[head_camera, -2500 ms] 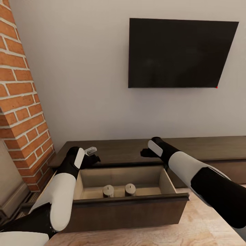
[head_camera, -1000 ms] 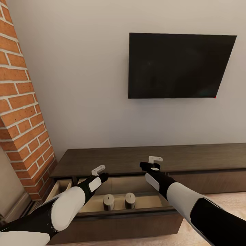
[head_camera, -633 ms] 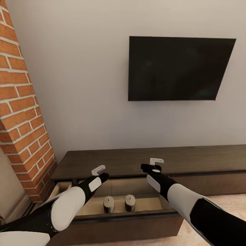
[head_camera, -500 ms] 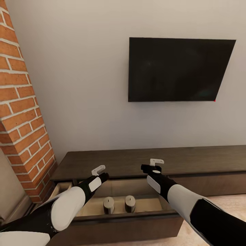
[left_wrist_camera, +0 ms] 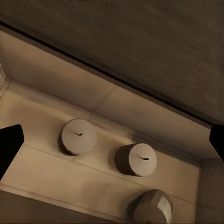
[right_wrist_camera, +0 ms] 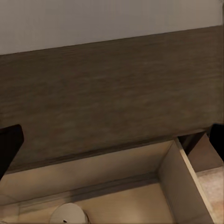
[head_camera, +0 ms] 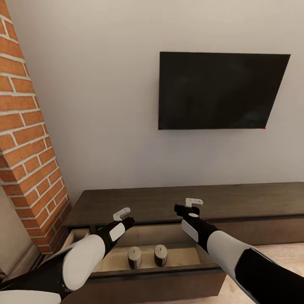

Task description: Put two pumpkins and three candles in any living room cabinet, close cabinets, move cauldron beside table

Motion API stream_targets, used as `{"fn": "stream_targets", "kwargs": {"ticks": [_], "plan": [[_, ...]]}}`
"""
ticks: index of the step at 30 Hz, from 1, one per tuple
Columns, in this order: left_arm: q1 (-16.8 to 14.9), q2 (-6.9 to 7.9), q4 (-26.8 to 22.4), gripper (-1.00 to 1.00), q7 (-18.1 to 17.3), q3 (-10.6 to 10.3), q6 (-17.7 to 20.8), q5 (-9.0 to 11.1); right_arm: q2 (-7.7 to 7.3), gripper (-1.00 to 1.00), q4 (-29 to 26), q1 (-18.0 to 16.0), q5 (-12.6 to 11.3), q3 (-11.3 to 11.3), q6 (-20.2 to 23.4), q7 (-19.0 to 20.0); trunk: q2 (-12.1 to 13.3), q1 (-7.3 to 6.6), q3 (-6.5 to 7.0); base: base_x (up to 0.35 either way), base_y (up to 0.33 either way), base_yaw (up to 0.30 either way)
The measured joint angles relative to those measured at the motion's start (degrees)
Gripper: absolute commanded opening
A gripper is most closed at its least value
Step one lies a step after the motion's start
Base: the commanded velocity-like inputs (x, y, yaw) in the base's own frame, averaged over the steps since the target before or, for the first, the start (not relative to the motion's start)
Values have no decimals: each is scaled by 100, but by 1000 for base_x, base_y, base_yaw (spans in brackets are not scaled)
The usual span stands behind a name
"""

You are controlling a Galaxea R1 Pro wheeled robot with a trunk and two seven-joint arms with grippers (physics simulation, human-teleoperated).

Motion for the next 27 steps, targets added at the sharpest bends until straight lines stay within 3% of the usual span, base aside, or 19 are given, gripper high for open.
{"fn": "stream_targets", "kwargs": {"ticks": [2,6,11,21,27], "plan": [[8,0,-2,100,-3,-15,-1,-49,2,100,0,8,1,1,-72,0,80,-44,36,0,0,0],[21,0,0,100,-12,-46,-1,-351,-1,100,0,34,-1,2,-127,-1,241,-132,108,0,0,0],[25,26,3,100,-27,-58,-8,-532,4,100,-10,44,12,2,-180,0,441,-242,198,0,0,0],[62,163,1,100,-38,-62,-71,-591,-1,100,22,57,-5,-15,-233,-1,842,-461,377,0,0,0],[217,206,1,100,-40,-63,-91,-595,-6,100,225,240,-16,-17,-237,4,1083,-593,484,0,0,0]]}}
